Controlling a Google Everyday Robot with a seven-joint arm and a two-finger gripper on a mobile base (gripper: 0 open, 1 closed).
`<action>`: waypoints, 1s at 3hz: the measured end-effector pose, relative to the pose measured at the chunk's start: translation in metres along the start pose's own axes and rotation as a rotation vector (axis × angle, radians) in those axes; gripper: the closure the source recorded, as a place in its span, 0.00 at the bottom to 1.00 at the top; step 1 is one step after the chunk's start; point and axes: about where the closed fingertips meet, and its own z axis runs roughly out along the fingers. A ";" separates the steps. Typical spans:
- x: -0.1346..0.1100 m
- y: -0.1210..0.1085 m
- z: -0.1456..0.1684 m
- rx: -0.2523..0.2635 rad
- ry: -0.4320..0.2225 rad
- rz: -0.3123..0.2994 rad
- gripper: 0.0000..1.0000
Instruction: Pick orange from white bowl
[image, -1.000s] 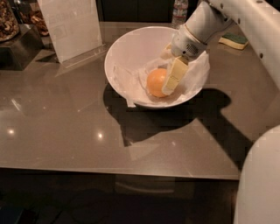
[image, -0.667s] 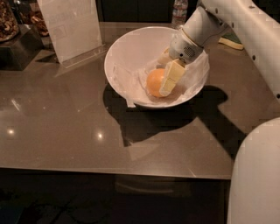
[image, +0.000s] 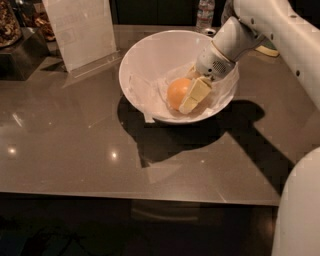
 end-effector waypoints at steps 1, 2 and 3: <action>0.007 0.006 0.004 -0.011 -0.010 0.022 0.41; 0.008 0.011 0.004 -0.004 -0.021 0.026 0.61; 0.002 0.019 -0.006 0.029 -0.041 0.007 0.85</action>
Offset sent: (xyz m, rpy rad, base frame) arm -0.0224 -0.0093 -0.0012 0.0287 0.0115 -0.0310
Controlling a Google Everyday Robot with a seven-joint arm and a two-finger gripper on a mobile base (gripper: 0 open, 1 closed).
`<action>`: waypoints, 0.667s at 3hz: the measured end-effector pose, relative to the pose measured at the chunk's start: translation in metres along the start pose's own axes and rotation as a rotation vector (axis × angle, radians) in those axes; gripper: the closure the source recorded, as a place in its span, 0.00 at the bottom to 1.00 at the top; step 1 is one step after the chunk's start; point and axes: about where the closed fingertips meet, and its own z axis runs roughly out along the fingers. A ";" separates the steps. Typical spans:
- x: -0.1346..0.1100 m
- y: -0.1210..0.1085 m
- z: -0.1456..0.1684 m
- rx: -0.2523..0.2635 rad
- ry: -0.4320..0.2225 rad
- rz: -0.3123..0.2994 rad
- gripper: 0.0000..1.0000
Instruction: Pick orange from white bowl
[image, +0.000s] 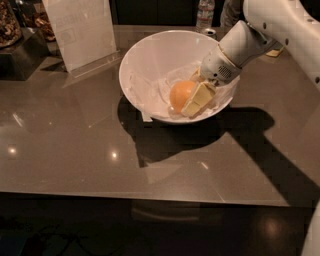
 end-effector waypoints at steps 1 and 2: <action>-0.010 0.008 -0.014 0.035 -0.043 -0.038 1.00; -0.024 0.014 -0.028 0.055 -0.094 -0.094 1.00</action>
Offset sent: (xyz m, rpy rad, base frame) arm -0.0188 0.0042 0.0650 0.1410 -0.1791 0.0701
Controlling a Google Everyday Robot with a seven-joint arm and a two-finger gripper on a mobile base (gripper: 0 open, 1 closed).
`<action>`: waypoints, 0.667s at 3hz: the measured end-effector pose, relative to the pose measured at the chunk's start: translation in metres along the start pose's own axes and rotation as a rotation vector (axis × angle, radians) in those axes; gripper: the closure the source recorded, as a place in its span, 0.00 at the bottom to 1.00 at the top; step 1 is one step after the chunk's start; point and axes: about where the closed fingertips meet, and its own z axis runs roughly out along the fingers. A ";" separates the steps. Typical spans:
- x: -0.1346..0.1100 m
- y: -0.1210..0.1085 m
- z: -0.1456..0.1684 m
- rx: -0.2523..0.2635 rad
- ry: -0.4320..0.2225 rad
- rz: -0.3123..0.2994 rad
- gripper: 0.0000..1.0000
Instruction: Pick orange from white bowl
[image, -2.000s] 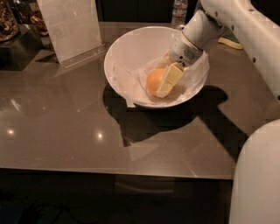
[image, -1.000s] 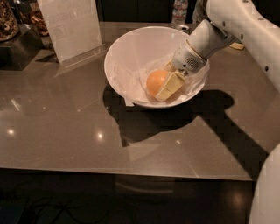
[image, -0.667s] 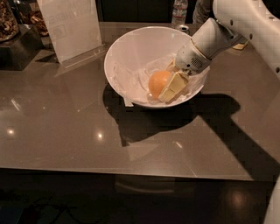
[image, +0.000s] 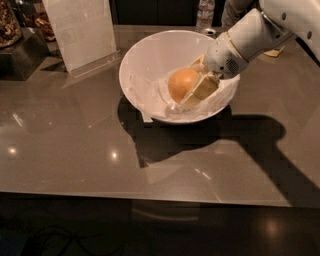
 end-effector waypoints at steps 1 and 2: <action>-0.024 0.013 -0.014 0.014 -0.037 -0.090 1.00; -0.041 0.026 -0.028 0.047 -0.060 -0.165 1.00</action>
Offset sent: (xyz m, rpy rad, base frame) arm -0.0446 0.0165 0.0761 0.0667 -0.2420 0.1314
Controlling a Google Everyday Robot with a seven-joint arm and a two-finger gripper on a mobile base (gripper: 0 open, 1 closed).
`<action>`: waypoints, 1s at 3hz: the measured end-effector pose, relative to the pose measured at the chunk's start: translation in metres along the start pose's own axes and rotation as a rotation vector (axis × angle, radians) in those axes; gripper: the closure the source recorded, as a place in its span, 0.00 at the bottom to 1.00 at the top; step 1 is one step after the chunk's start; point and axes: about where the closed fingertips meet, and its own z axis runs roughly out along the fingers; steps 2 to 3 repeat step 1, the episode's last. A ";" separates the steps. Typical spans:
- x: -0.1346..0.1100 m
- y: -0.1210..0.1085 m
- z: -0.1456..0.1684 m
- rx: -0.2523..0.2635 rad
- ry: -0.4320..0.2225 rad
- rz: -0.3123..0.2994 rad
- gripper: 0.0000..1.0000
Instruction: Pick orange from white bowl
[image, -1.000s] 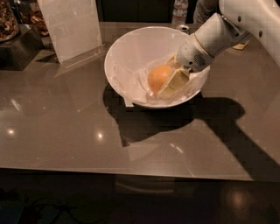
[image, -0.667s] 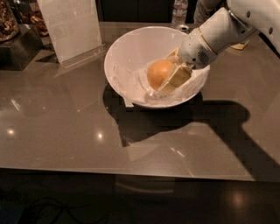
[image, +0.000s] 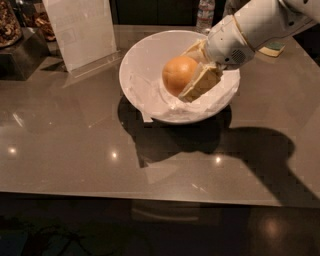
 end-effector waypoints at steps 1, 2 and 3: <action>-0.011 0.005 -0.008 0.025 0.001 -0.039 1.00; -0.011 0.005 -0.008 0.025 0.001 -0.039 1.00; -0.011 0.005 -0.008 0.025 0.001 -0.039 1.00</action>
Offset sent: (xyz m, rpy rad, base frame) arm 0.0000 0.0000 0.0000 0.0000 0.0000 0.0000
